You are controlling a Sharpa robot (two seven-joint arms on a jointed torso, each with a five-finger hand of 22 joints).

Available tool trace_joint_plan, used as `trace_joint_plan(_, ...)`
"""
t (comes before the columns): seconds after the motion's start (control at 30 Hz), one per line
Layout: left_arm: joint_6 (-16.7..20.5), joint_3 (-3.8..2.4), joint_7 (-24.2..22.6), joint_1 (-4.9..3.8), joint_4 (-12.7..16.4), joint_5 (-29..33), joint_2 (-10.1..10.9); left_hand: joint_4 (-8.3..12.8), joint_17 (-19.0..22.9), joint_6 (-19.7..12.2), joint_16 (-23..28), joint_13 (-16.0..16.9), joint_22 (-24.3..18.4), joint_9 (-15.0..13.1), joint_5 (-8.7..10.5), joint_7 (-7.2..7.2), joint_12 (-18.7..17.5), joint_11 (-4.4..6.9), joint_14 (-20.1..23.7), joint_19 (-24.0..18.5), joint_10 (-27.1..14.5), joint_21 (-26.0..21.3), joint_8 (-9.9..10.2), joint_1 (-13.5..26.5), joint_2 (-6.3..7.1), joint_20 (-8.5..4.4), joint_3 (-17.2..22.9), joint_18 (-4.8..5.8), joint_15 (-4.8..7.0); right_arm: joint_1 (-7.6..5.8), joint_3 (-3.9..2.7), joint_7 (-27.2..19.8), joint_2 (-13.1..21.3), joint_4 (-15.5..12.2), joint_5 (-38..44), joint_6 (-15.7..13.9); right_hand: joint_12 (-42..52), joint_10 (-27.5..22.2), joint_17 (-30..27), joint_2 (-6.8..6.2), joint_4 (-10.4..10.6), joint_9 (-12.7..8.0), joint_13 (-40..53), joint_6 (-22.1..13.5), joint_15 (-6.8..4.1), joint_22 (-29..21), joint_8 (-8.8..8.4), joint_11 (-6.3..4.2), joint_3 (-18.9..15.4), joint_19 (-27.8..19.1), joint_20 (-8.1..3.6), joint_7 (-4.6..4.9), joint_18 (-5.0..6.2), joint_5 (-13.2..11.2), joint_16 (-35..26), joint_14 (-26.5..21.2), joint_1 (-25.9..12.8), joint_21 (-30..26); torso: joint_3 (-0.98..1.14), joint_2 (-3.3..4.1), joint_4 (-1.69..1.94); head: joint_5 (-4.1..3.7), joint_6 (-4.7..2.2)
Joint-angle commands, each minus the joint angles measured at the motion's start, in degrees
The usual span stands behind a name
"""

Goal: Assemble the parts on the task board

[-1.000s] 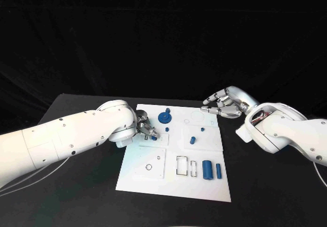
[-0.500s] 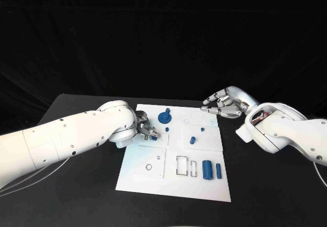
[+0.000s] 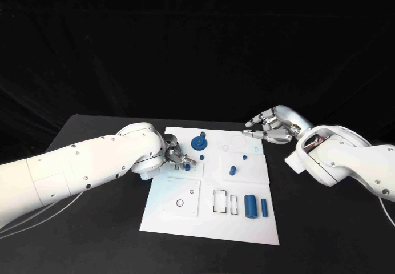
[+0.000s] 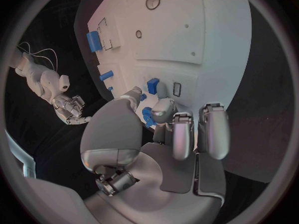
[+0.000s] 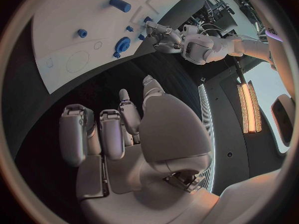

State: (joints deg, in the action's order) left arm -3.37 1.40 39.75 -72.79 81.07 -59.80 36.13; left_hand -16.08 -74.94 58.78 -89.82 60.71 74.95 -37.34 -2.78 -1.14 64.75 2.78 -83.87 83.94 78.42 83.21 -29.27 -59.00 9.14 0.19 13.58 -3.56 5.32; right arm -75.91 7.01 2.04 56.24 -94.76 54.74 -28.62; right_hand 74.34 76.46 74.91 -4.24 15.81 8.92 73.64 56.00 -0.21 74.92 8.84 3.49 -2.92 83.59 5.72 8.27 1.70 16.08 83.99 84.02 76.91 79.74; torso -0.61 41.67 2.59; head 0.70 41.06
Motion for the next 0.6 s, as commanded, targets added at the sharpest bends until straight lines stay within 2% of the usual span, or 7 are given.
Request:
trace_joint_plan(0.03,1.3,-0.22,-0.6,-0.01,0.4,0.9,0.3,-0.3,-15.1,0.1,-0.2,0.0,2.5,-0.2,-0.17,-0.21,0.3,-0.21,-6.1,1.1,0.1,0.2,0.0,-0.4,-0.54,-0.41,-1.9,0.89,0.46,0.04,0.0,-0.4,0.0,0.1,0.1,0.5,-0.3,-0.1,4.6,0.16,0.1,0.1,0.0,-0.5,-0.51,8.6,0.19,-0.03,-0.4,-0.2,-0.21,-0.11,1.0,0.2,-0.4,3.4,-0.6,-0.4,-0.01,0.0,0.01,-0.08,-0.07)
trace_joint_plan(0.2,0.6,-0.97,-0.4,-0.05,0.8,0.9,1.0,-0.3,-15.1,0.0,-0.2,0.0,2.5,-0.3,-0.19,-0.21,0.2,-0.21,-6.1,1.1,0.0,0.1,0.0,-1.5,-1.08,-0.42,-3.7,0.89,0.47,0.04,0.0,-0.4,-0.1,0.2,0.1,0.4,-0.3,-0.1,4.6,0.16,0.1,0.1,0.0,-0.5,-0.51,8.6,0.19,-0.03,-0.4,-0.2,-0.21,-0.11,1.0,0.2,-0.4,3.4,-0.6,-0.4,0.03,0.0,0.01,-0.06,-0.11)
trace_joint_plan(0.37,-1.6,-2.24,-0.6,-0.46,1.8,0.9,2.3,0.4,-15.1,-0.4,-0.2,-0.6,2.5,-0.5,-0.2,-0.32,-0.4,-0.28,-6.1,1.1,-0.5,0.1,0.3,-4.3,-1.73,-0.39,-4.6,0.89,0.42,0.05,0.0,-0.5,-0.1,0.3,0.1,0.4,-0.3,-0.1,4.6,0.16,0.1,0.1,0.0,-0.5,-0.51,8.6,0.19,-0.03,-0.4,-0.2,-0.21,-0.11,1.0,0.2,-0.4,3.4,-0.6,-0.4,-0.04,-0.03,0.08,-0.18,-0.4)
trace_joint_plan(0.43,-2.9,-2.63,-1.0,-1.23,1.6,0.9,2.6,0.6,-15.1,-0.9,-0.2,-1.4,2.2,-0.4,-0.2,-0.56,-1.1,-0.46,-6.1,0.9,-1.0,0.0,0.6,-5.5,-1.94,-0.32,-4.8,0.83,0.3,0.05,0.0,-0.5,-0.1,0.4,0.1,0.4,-0.2,-0.1,4.7,0.19,0.1,0.1,0.0,-0.5,-0.51,8.5,0.22,-0.03,-0.5,-0.2,-0.21,-0.11,1.01,0.2,-0.4,3.4,-0.8,-0.4,-0.04,-0.01,0.09,-0.13,-0.38)
trace_joint_plan(0.47,-3.0,-2.66,-1.0,-1.33,1.6,0.9,2.7,0.6,-15.1,-1.0,-0.2,-1.5,2.2,-0.4,-0.2,-0.59,-1.2,-0.49,-6.1,0.9,-1.0,-0.1,0.7,-5.6,-1.95,-0.31,-4.8,0.82,0.27,0.05,0.0,-0.5,-0.1,0.4,0.1,0.4,-0.2,-0.1,4.7,0.19,0.1,0.1,0.0,-0.5,-0.51,8.5,0.22,-0.03,-0.5,-0.2,-0.21,-0.11,1.01,0.2,-0.4,3.4,-0.8,-0.4,-0.03,-0.01,0.1,-0.08,-0.41)
trace_joint_plan(0.6,-4.0,-3.01,-2.1,-3.34,-1.0,0.6,2.6,0.4,-15.1,-2.3,-0.2,-3.7,0.8,0.0,-0.19,-1.29,-3.2,-1.09,-6.1,0.3,-2.5,-0.9,1.7,-7.0,-1.82,0.05,-5.4,0.56,-0.21,0.05,0.0,-0.5,-0.1,0.6,0.0,0.4,-0.2,-0.1,4.7,0.19,0.1,0.1,0.0,-0.5,-0.51,8.5,0.22,-0.03,-0.5,-0.2,-0.21,-0.11,1.01,0.2,-0.4,3.4,-0.8,-0.4,-0.01,-0.04,0.1,0.0,-0.55)
